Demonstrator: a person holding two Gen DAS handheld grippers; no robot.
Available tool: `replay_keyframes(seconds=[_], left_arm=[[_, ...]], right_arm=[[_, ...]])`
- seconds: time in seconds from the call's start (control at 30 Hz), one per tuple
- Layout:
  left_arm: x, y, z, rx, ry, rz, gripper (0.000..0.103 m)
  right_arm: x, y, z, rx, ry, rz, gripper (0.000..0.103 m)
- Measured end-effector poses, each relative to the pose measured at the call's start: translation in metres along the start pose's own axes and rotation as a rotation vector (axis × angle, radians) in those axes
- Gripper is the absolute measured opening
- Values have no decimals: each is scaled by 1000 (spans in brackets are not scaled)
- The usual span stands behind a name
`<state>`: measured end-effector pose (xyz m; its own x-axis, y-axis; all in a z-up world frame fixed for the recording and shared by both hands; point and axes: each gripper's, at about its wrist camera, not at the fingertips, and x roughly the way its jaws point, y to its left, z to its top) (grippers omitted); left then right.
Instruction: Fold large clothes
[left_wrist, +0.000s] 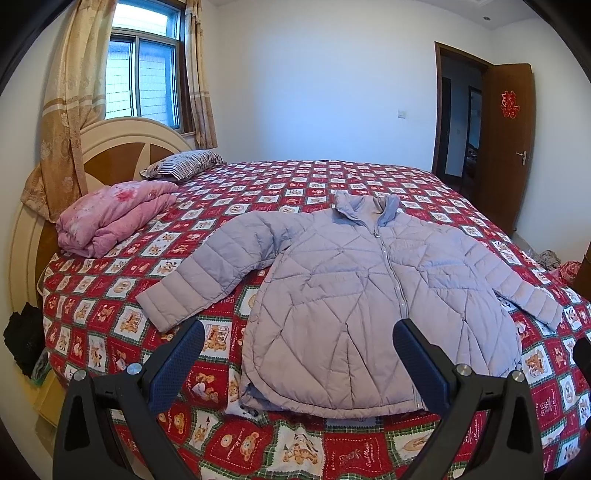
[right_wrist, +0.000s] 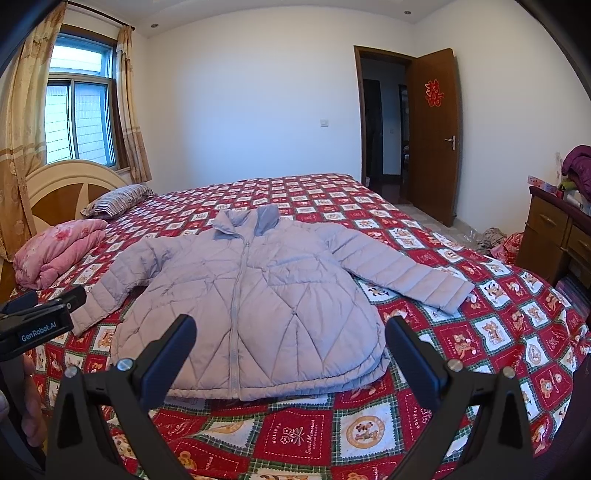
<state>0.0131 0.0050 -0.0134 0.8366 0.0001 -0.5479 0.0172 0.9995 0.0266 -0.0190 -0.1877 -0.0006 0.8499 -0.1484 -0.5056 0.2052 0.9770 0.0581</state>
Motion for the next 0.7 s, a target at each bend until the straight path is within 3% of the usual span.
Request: replay_keyframes(seconds=[0.3, 0.7], left_arm=[[23, -6, 2, 63, 7, 8, 102], [126, -18, 19, 138, 47, 40, 102]], right_arm=[[19, -10, -2, 15, 26, 1, 103], [124, -94, -4, 103, 154, -148, 103]])
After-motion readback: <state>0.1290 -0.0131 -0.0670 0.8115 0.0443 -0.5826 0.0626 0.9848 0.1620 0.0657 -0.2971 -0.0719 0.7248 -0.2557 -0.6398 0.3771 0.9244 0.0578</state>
